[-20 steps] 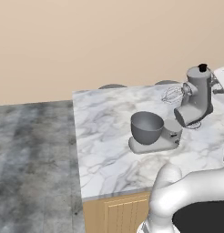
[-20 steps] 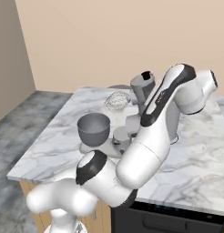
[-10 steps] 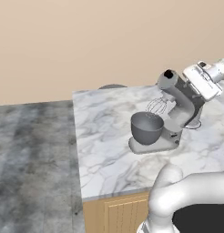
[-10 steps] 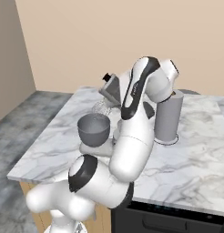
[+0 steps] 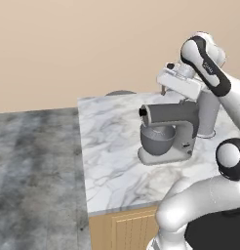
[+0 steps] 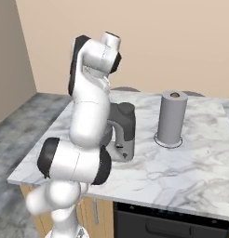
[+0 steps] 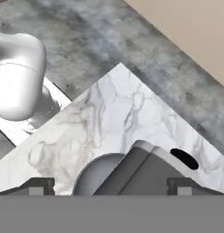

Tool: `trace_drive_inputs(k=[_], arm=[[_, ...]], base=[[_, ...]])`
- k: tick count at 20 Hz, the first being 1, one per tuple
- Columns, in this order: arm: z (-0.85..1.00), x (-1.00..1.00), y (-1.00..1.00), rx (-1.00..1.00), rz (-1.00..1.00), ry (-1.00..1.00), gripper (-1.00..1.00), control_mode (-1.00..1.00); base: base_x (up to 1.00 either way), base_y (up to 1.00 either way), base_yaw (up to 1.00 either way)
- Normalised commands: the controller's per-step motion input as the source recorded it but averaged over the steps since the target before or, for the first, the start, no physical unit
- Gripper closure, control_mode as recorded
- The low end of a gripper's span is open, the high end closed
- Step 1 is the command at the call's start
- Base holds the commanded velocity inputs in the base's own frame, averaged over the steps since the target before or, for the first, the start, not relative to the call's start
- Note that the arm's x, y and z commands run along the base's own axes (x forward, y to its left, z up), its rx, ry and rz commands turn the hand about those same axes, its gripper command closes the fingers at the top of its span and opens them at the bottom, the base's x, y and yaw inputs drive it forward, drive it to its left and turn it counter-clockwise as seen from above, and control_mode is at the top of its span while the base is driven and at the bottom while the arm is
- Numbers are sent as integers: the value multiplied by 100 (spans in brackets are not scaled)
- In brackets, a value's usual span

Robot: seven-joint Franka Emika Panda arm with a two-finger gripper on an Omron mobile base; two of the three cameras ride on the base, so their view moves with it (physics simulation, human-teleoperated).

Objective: Close the stand mixer head.

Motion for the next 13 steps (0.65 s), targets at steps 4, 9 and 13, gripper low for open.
trace_drive_inputs(k=[4,9,13], arm=[[-25,-11,71,-29,0,-15,-100,-100],[-30,-37,29,-1,-4,-10,-100,-100],[-5,-46,16,0,-7,-12,-100,-100]], base=[[0,0,0],[0,0,0],[0,0,0]])
